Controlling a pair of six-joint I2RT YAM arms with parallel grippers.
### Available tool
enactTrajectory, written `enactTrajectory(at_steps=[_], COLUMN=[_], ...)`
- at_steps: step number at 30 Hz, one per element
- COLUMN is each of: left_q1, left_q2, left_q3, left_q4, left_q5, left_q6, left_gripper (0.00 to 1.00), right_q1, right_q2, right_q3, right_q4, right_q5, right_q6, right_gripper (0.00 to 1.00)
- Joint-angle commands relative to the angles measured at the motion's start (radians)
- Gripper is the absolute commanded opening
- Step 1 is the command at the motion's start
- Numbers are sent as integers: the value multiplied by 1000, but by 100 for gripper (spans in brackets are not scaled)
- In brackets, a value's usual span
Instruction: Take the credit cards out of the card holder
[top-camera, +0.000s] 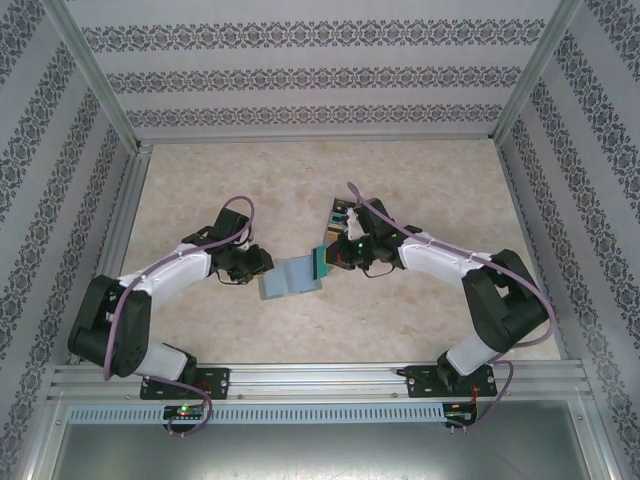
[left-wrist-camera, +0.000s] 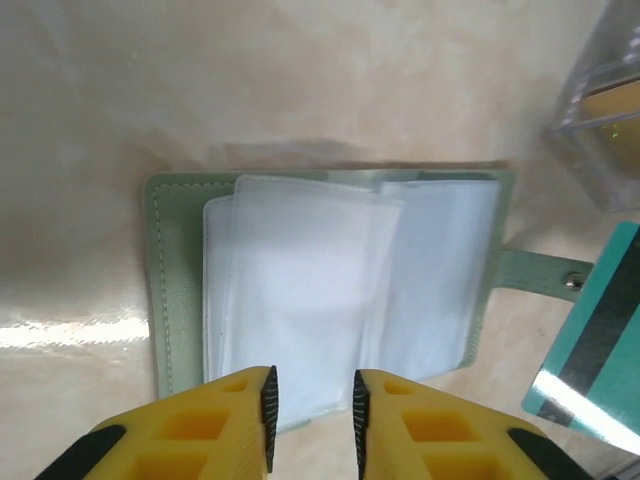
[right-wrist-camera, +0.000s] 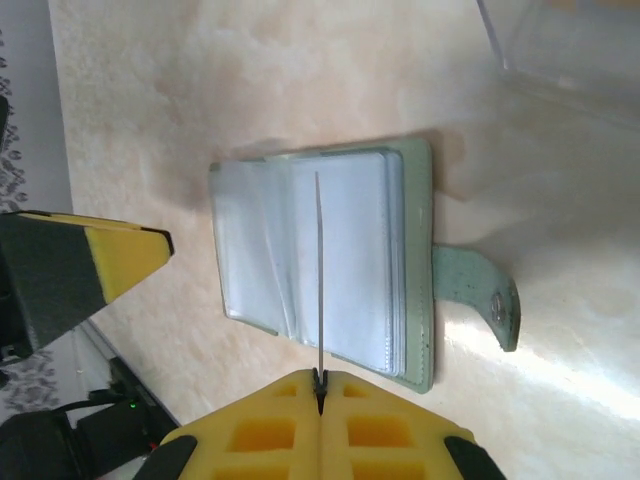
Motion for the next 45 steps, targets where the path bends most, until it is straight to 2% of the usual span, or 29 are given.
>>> enactTrajectory(at_steps=[1, 5, 9, 11, 18, 27, 32, 39, 45], left_q1=[5, 14, 19, 20, 24, 27, 26, 28, 28], left_q2=[-63, -147, -219, -249, -327, -361, -369, -367, -352], left_q3=[30, 35, 53, 63, 59, 38, 41, 41, 51], left_q4=[-92, -112, -136, -153, -186, -191, -205, -212, -216], left_q5=[-59, -88, -114, -129, -169, -177, -183, -189, -187], left_q6=[3, -11, -14, -12, -10, -12, -7, -8, -3], left_gripper=[32, 54, 89, 99, 100, 100, 100, 100, 100], right_q1=[-10, -11, -14, -12, 6, 84, 81, 78, 75], right_q2=[-48, -46, -11, 7, 83, 218, 251, 280, 318], right_q3=[105, 239, 380, 438, 601, 667, 661, 640, 624], right_q4=[-220, -406, -536, -570, -641, -625, -579, -584, -579], right_q5=[99, 210, 320, 366, 557, 847, 866, 794, 821], right_q6=[-152, -306, -443, -508, -768, -1166, -1232, -1284, -1305], right_gripper=[0, 0, 0, 0, 0, 0, 0, 0, 0])
